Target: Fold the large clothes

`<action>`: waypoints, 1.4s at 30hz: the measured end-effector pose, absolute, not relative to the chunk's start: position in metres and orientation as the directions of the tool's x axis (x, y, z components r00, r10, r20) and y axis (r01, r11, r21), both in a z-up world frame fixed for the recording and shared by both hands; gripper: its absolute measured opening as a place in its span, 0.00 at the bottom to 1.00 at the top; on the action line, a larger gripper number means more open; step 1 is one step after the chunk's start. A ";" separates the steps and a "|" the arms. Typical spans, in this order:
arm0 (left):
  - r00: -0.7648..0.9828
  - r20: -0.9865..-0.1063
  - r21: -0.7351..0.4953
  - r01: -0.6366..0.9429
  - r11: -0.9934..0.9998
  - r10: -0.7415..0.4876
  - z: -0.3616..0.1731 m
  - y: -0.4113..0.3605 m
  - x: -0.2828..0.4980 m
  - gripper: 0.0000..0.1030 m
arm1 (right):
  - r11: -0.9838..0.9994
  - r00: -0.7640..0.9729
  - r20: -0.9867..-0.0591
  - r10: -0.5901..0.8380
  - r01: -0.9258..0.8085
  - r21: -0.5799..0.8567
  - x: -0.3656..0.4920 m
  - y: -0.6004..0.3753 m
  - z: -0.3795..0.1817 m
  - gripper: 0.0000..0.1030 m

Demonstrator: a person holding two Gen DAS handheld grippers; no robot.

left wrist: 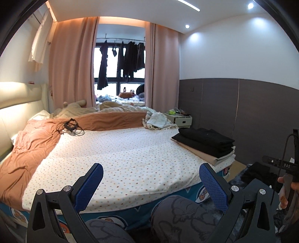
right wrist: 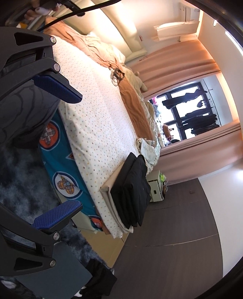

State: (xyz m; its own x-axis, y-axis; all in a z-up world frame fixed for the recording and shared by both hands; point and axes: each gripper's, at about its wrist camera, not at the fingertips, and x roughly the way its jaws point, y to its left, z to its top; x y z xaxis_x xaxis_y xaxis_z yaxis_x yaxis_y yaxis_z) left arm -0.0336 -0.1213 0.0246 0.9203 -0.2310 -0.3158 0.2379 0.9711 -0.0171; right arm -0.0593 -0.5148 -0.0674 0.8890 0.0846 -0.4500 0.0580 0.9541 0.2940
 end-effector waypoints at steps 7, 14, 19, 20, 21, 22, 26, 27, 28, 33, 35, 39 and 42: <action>0.913 -0.338 -0.001 0.244 0.970 -0.230 0.020 -0.124 -0.027 1.00 | 0.955 0.895 -0.439 0.084 0.052 0.291 -0.062 -0.515 -0.068 1.00; 0.905 -0.346 -0.019 0.257 0.966 -0.247 0.018 -0.123 -0.020 1.00 | 0.955 0.893 -0.442 0.087 0.051 0.293 -0.058 -0.514 -0.067 1.00; 0.909 -0.342 -0.012 0.249 0.969 -0.238 0.018 -0.121 -0.019 1.00 | 0.955 0.887 -0.453 0.090 0.053 0.292 -0.048 -0.510 -0.066 1.00; 0.910 -0.341 -0.016 0.247 0.969 -0.237 0.019 -0.121 -0.020 1.00 | 0.955 0.887 -0.452 0.091 0.051 0.293 -0.046 -0.509 -0.065 1.00; 0.909 -0.339 -0.021 0.250 0.968 -0.242 0.020 -0.120 -0.021 1.00 | 0.955 0.888 -0.452 0.091 0.051 0.292 -0.044 -0.508 -0.064 1.00; 0.909 -0.337 -0.024 0.252 0.967 -0.245 0.021 -0.119 -0.021 1.00 | 0.955 0.888 -0.451 0.089 0.052 0.291 -0.043 -0.507 -0.063 1.00; 0.912 -0.332 -0.037 0.243 0.969 -0.241 0.023 -0.115 -0.026 1.00 | 0.956 0.889 -0.448 0.090 0.049 0.288 -0.041 -0.504 -0.061 1.00; 0.912 -0.331 -0.042 0.242 0.969 -0.243 0.023 -0.114 -0.027 1.00 | 0.957 0.890 -0.448 0.090 0.048 0.287 -0.040 -0.503 -0.062 1.00; 0.912 -0.330 -0.046 0.241 0.969 -0.243 0.023 -0.112 -0.027 1.00 | 0.957 0.890 -0.448 0.089 0.048 0.285 -0.039 -0.502 -0.061 1.00; 0.911 -0.333 -0.052 0.239 0.970 -0.242 0.025 -0.108 -0.028 1.00 | 0.958 0.886 -0.454 0.097 0.041 0.285 -0.036 -0.498 -0.064 1.00; 0.912 -0.330 -0.052 0.240 0.969 -0.244 0.025 -0.107 -0.028 1.00 | 0.959 0.883 -0.459 0.099 0.039 0.282 -0.035 -0.497 -0.066 1.00; 0.913 -0.327 -0.048 0.241 0.969 -0.243 0.025 -0.107 -0.028 1.00 | 0.958 0.882 -0.460 0.100 0.040 0.284 -0.035 -0.497 -0.067 1.00; 0.912 -0.329 -0.042 0.243 0.969 -0.243 0.025 -0.109 -0.026 1.00 | 0.955 0.884 -0.456 0.097 0.047 0.293 -0.033 -0.500 -0.067 1.00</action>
